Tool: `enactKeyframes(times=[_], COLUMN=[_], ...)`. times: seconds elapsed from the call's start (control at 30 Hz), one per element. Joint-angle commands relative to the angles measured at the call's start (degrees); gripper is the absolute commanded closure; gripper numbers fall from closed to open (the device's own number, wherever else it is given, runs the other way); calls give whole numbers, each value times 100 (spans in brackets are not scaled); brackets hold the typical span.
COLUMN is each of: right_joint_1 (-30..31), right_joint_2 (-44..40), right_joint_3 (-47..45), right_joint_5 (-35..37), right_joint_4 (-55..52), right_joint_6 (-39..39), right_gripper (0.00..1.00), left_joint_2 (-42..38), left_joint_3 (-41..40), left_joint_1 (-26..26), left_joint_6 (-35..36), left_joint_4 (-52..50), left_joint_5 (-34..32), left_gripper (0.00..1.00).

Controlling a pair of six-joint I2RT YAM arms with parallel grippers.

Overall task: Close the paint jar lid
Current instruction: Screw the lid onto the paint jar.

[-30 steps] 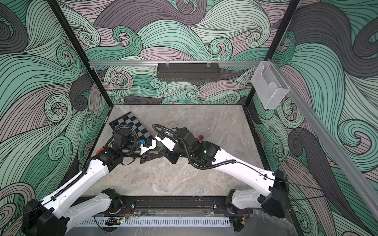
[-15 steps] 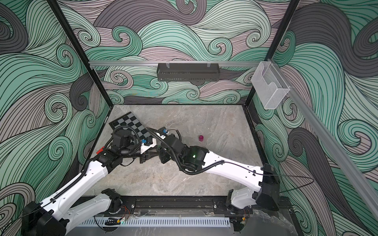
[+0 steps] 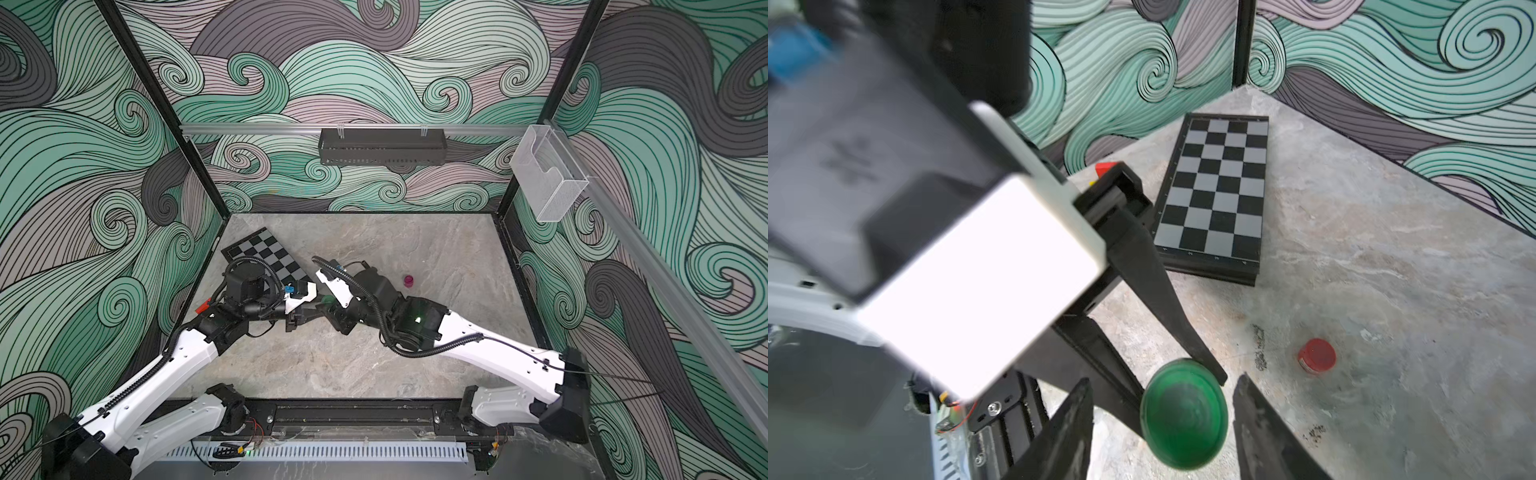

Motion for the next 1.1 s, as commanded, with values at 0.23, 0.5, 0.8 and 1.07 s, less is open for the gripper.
enactKeyframes(times=[0.23, 0.5, 0.8, 1.07], right_joint_1=[-1428, -1589, -1298, -1143], right_joint_2=[-813, -742, -382, 57], right_joint_3=[-511, -621, -523, -217], right_joint_5=[-2982, -3711, -3430, -3250], right_joint_4=[373, 174, 81, -185], right_joint_6=[-1273, -1890, -2559, -2762], right_gripper=[21, 17, 23, 35], left_joint_2=[187, 445, 622, 625], left_joint_3=[419, 567, 647, 667], left_joint_1=[-17, -17, -18, -17], left_joint_6=[192, 361, 498, 534], left_joint_4=[-289, -614, -808, -845], left_joint_5=[1091, 1661, 1806, 1795], left_gripper=[79, 79, 79, 79])
